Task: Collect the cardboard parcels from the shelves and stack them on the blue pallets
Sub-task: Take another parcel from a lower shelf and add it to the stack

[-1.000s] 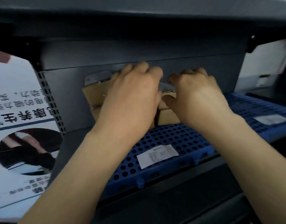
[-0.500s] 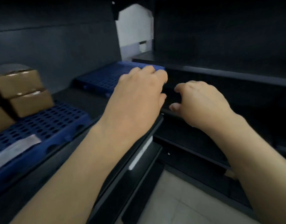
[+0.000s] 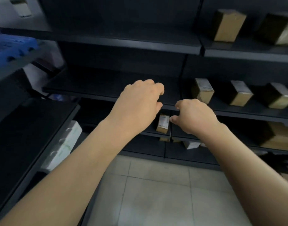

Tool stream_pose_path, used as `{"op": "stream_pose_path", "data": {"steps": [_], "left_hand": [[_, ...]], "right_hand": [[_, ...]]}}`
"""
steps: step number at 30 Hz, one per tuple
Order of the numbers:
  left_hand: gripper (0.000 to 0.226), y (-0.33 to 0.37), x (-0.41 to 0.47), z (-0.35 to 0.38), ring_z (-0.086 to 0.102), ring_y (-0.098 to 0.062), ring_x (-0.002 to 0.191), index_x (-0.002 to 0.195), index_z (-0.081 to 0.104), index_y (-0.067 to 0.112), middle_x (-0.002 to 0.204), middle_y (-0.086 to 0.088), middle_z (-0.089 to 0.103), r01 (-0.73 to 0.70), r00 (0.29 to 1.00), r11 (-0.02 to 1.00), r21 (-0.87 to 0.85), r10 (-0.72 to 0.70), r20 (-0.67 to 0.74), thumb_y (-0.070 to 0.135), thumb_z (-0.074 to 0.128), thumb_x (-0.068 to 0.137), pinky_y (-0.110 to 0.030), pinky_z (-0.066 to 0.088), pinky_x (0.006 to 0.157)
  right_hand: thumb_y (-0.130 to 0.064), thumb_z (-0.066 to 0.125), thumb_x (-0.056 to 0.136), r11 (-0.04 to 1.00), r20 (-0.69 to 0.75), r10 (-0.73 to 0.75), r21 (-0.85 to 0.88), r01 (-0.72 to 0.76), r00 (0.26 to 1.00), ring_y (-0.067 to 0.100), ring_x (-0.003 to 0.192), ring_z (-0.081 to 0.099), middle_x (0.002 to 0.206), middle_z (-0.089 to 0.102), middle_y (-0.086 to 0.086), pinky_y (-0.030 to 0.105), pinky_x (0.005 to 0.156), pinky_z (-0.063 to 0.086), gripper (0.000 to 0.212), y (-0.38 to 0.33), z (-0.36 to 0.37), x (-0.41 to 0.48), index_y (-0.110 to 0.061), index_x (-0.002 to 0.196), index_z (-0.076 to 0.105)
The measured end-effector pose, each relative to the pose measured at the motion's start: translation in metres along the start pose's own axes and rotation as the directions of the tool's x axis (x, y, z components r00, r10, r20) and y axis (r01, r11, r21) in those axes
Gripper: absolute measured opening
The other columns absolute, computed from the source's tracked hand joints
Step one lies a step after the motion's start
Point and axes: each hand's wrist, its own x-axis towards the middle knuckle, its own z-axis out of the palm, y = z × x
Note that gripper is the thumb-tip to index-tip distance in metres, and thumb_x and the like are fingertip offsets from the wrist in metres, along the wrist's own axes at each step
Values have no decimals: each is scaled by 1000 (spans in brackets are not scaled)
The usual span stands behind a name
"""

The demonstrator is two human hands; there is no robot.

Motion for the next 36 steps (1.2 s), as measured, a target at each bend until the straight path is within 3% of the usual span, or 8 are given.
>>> {"op": "stream_pose_path", "data": {"steps": [6, 13, 18, 21, 31, 36], "left_hand": [[29, -6, 45, 50, 52, -18, 104, 121, 53, 20, 113, 1, 57, -36, 994, 999, -34, 40, 106, 26, 52, 92, -34, 43, 88], [28, -41, 91, 105, 52, -18, 105, 119, 53, 20, 112, 1, 58, -22, 979, 998, -66, 35, 202, 26, 52, 92, -37, 44, 91], [29, -63, 124, 146, 52, -18, 107, 120, 54, 22, 112, 2, 58, -2, 969, 991, -133, 35, 244, 26, 54, 91, -41, 46, 90], [29, -74, 140, 177, 52, -17, 106, 120, 55, 21, 112, 2, 59, 12, 969, 989, -147, 25, 247, 25, 53, 91, -40, 46, 90], [24, -88, 151, 325, 56, -14, 96, 112, 61, 19, 105, 4, 62, 64, 982, 968, -242, -19, 185, 25, 57, 89, -40, 48, 83], [27, -105, 141, 396, 56, -16, 96, 114, 60, 18, 105, 1, 62, 77, 964, 983, -168, -30, 262, 27, 58, 88, -41, 49, 81]], "right_hand": [[-38, 58, 90, 996, 99, 11, 87, -19, 995, 28, 105, 59, 118, 62, 9, 38, 82, 50, 41, 26, 42, 48, -16, 124, 55], [-39, 56, 91, 995, 200, 70, 58, -83, 977, 26, 92, 63, 108, 64, 10, 33, 65, 49, 43, 36, 105, 127, -15, 127, 53], [-40, 56, 91, 991, 305, 93, 61, -117, 948, 28, 102, 61, 117, 61, 11, 34, 76, 51, 46, 47, 158, 184, -13, 128, 52], [-39, 53, 92, 989, 365, 118, 45, -144, 924, 27, 102, 61, 117, 61, 10, 31, 70, 46, 41, 57, 193, 217, -14, 125, 52], [-42, 53, 92, 993, 287, 91, 50, -110, 954, 34, 111, 53, 119, 57, 15, 35, 76, 42, 45, 110, 346, 306, -9, 121, 50], [-45, 54, 91, 982, 242, 156, 67, -177, 958, 36, 122, 42, 130, 45, 18, 42, 89, 43, 57, 129, 402, 335, -7, 131, 39]]}}
